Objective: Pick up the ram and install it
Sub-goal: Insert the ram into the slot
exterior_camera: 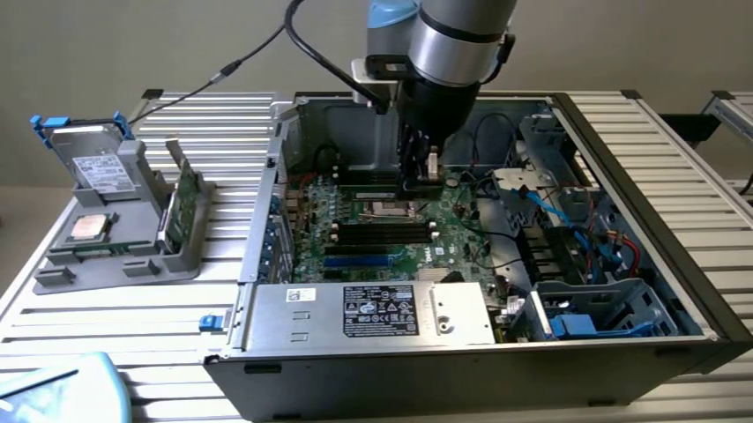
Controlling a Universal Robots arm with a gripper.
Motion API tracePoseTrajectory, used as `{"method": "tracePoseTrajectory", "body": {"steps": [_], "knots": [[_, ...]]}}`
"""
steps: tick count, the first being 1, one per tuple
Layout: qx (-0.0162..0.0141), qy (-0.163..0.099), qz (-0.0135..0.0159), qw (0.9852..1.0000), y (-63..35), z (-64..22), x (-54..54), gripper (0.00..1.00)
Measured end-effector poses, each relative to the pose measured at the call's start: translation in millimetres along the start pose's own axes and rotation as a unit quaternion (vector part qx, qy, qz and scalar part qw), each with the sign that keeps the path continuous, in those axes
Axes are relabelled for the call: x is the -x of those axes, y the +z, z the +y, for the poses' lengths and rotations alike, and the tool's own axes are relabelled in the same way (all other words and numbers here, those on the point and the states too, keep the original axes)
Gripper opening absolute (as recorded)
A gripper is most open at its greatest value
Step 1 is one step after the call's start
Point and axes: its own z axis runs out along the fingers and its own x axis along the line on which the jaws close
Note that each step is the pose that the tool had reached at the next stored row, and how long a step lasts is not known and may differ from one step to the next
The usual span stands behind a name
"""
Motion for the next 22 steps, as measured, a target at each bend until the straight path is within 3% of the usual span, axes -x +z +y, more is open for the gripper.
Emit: {"method": "tracePoseTrajectory", "body": {"steps": [22], "knots": [[0.0, 0.0, 0.0001, 1.0, 39.9, -5.4, 0.9, 0.14]]}}
